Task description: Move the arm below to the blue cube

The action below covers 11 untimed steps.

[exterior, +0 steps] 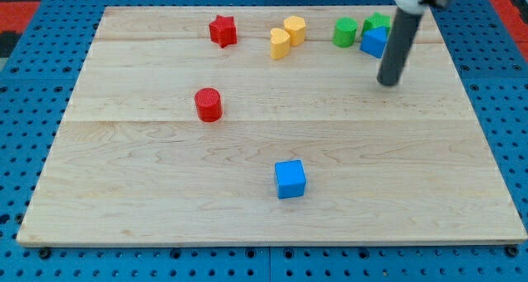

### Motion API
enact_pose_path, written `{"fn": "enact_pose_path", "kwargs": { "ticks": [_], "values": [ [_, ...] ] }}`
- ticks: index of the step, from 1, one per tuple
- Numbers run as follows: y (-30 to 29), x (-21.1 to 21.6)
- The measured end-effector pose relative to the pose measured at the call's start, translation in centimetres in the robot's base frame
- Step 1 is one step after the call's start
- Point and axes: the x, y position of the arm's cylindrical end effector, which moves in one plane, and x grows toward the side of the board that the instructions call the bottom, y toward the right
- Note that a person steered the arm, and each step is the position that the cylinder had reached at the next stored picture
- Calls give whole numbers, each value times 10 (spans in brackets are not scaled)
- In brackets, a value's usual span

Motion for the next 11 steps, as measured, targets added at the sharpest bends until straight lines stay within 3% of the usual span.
{"fn": "enact_pose_path", "kwargs": {
  "ticks": [1, 5, 7, 8, 9, 10, 11],
  "values": [
    [-9, 20],
    [-12, 0],
    [-9, 83],
    [-33, 156],
    [-110, 158],
    [-135, 200],
    [-189, 162]
  ]
}}
